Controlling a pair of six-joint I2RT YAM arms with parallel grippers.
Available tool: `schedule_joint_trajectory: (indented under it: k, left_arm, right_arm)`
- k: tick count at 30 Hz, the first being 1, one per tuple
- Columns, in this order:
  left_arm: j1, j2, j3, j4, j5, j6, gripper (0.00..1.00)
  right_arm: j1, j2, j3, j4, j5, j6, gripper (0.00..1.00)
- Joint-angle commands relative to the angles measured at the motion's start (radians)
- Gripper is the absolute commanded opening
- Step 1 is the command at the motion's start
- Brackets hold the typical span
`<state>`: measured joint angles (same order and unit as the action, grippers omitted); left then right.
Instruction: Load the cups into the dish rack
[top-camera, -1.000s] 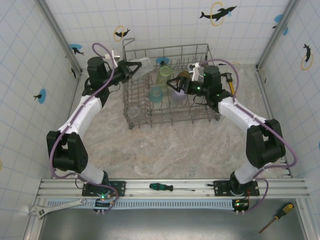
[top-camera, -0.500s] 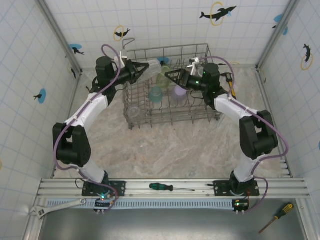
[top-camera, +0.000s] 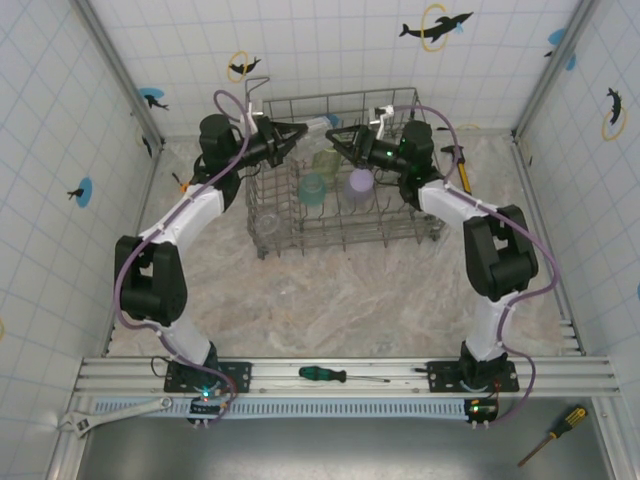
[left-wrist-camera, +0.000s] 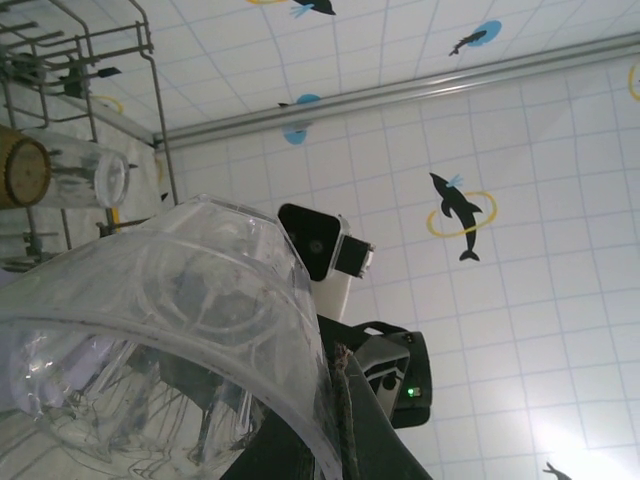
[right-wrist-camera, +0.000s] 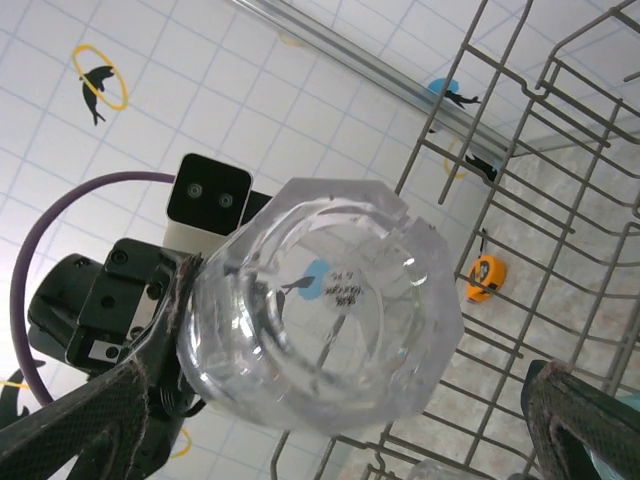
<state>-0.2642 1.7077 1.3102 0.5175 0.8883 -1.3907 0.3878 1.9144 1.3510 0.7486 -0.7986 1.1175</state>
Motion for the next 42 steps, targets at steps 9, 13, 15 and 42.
schedule_joint_trajectory:
  k: [9,13,15,42]
  left_arm:
    - [-0.021,0.036,0.027,0.178,0.047,-0.115,0.00]
    - [-0.029,0.048,0.031,0.187,0.049,-0.120,0.00]
    - [-0.033,0.053,0.030,0.187,0.048,-0.120,0.00]
    - [-0.019,0.038,0.093,-0.046,-0.004,0.090,0.67]
  right_arm:
    - [-0.007,0.063,0.074,0.177,-0.020,0.124,1.00]
    - [-0.007,0.073,0.078,0.219,-0.022,0.159,0.99]
    - [-0.007,0.081,0.085,0.241,-0.022,0.179,0.96]
    - [-0.032,0.003,0.029,0.145,-0.017,0.088,0.51]
